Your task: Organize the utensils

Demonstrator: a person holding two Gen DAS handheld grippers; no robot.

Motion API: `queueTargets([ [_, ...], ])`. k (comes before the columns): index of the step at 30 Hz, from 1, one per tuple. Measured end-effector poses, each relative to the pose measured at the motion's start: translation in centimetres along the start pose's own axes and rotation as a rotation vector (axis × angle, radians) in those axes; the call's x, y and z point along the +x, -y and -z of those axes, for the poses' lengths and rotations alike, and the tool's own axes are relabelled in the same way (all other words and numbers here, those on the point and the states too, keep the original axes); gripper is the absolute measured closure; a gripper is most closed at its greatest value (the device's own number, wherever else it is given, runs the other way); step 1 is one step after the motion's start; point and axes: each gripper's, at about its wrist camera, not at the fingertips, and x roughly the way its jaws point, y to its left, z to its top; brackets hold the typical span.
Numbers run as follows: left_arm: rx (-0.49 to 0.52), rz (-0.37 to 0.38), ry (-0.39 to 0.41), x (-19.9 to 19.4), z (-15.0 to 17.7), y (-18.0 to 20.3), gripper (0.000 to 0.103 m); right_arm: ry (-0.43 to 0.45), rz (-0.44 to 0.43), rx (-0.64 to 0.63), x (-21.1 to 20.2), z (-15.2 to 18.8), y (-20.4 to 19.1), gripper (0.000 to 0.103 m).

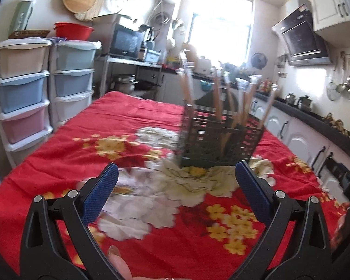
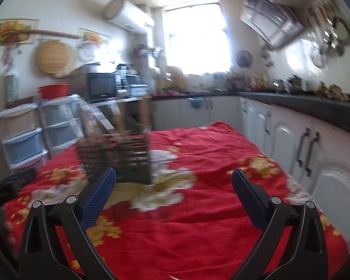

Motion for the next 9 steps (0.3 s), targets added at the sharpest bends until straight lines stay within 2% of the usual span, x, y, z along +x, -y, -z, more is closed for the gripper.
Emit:
queueTargets([
  [3, -0.007, -0.082, -0.074, 1.3, -2.3, -2.9, 0.011, -0.092, 0.106, -0.016, 2.0, -1.3, 3.0, 0.006],
  [5, -0.018, -0.132, -0.169, 3.3, -3.4, -5.1, 0.011, -0.227, 0.159, -0.03, 4.7, -1.6, 5.4, 0.006],
  [7, -0.028, -0.214, -0.318, 7.0, -4.1, -8.0, 0.011, -0.407, 0.236, -0.062, 8.4, -1.0, 7.5, 0.006],
  [9, -0.042, -0.267, -0.362, 9.7, -4.0, -10.2, 0.011, -0.558, 0.272, -0.053, 12.0, 0.4, 9.9, 0.006],
])
